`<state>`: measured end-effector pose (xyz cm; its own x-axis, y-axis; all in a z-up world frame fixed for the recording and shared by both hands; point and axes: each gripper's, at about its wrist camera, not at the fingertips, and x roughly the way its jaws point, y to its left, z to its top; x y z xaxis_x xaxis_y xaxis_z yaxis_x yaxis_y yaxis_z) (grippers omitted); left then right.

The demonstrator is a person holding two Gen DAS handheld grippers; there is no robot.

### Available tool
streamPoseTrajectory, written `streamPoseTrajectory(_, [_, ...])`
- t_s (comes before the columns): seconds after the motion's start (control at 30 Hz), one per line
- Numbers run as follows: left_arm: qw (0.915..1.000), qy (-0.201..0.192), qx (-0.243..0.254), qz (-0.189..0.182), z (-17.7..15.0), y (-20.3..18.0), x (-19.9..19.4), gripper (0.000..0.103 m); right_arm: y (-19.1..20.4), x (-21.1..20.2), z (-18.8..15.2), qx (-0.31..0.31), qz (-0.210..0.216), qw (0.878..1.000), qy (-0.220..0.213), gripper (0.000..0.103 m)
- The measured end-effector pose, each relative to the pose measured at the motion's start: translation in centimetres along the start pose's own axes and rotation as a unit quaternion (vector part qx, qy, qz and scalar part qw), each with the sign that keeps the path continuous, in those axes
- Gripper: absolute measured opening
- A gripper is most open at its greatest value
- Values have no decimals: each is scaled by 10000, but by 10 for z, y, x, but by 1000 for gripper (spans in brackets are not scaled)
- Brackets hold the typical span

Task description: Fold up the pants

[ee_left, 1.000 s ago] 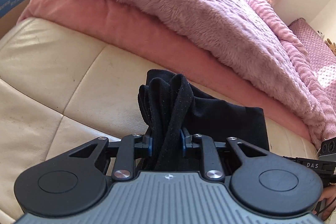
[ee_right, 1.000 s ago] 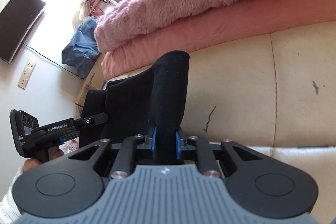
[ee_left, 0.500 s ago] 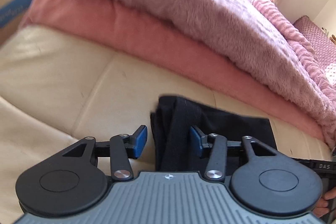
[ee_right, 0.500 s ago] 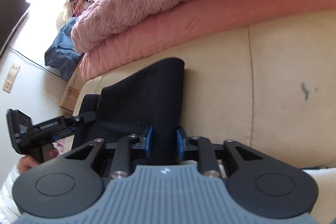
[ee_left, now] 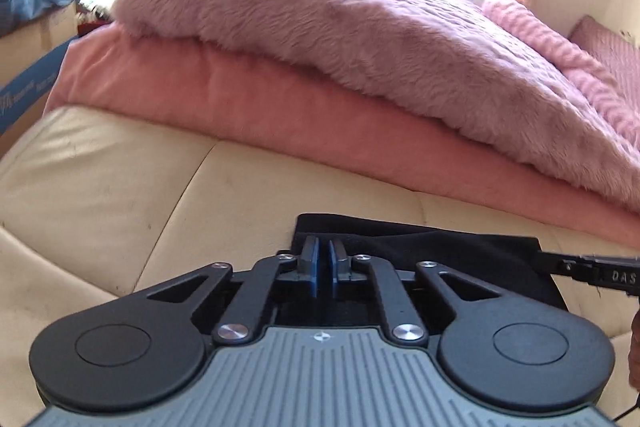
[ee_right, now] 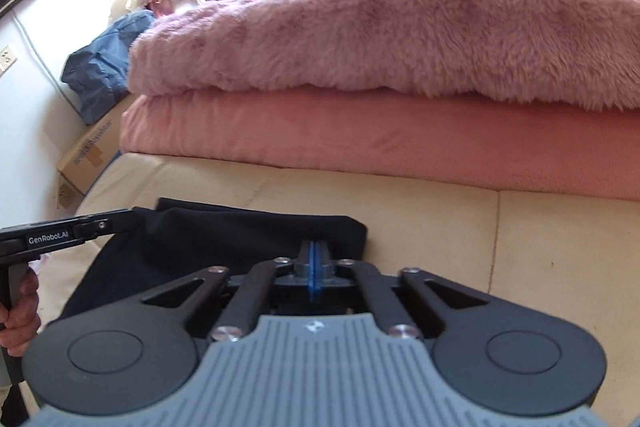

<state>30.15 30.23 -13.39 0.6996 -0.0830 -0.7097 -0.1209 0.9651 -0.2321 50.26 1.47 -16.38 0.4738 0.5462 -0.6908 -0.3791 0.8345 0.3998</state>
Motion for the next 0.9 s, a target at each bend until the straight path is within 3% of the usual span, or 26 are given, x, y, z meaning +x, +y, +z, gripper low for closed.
streamPoseTrajectory(0.17, [9997,-40,-148,205,1,3,0,12,-3,6,1,168,-11,9999,23,0])
streamPoseTrajectory(0.3, [9991,-42,-254,327,4,4,-22,13,4,-8,6,230,-145,9996,49,0])
streamPoseTrajectory(0.43, [9987,-141,20,483,5,-10,-60,13,13,-42,0,95,-155,9998,-26,3])
streamPoseTrajectory(0.53, [9955,-488,373,725,5,-36,-99,19,33,-76,-3,-253,-116,9994,-227,4])
streamPoseTrajectory(0.57, [9930,-669,512,827,3,-48,-114,25,42,-91,-4,-405,-111,9985,-345,9])
streamPoseTrajectory(0.6, [9906,-831,612,903,2,-58,-128,30,51,-105,-5,-542,-98,9973,-476,25])
streamPoseTrajectory(0.63, [9887,-956,682,936,1,-67,-142,32,60,-120,-7,-665,-101,9958,-626,32])
streamPoseTrajectory(0.73, [9842,-1235,875,920,-1,-93,-182,37,86,-169,-14,-989,-132,9897,-1024,40])
streamPoseTrajectory(0.8, [9812,-1422,956,891,-2,-108,-209,52,106,-202,-21,-1230,-292,9841,-1250,57])
streamPoseTrajectory(0.83, [9795,-1514,1008,861,-5,-114,-222,57,115,-217,-27,-1343,-396,9803,-1394,61])
streamPoseTrajectory(0.9, [9751,-1725,1079,879,-11,-127,-245,62,130,-247,-39,-1425,-514,9750,-1627,78])
